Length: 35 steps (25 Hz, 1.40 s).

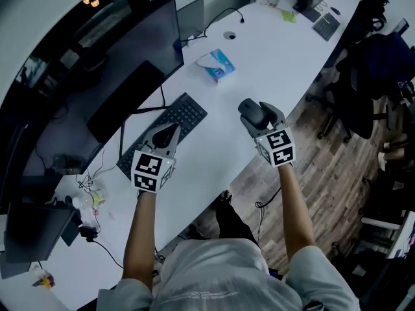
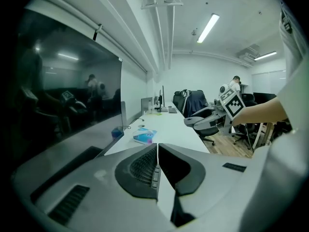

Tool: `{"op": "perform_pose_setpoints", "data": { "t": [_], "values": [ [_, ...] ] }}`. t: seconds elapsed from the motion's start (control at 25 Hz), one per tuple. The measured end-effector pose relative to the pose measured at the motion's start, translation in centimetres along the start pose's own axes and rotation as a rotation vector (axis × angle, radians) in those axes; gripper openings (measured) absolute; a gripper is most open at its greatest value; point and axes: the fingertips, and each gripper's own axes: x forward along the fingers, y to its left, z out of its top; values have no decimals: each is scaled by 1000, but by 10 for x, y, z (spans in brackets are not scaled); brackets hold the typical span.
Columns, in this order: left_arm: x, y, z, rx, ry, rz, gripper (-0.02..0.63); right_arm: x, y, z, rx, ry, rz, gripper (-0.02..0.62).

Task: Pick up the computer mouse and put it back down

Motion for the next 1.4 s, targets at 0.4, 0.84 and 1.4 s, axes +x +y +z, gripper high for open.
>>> {"op": "perform_pose_setpoints", "data": {
  "t": [0.4,0.84,1.4],
  "values": [
    [37,24,-43,-87,113,58,14,114,7,-43,-37,95,215,301],
    [59,32,-79,-163,194,118,14,193,33,-68,-132,152,375,301],
    [59,29,-92,-189,207,142,14,220,39,-80,-205,159,353,301]
  ]
}}
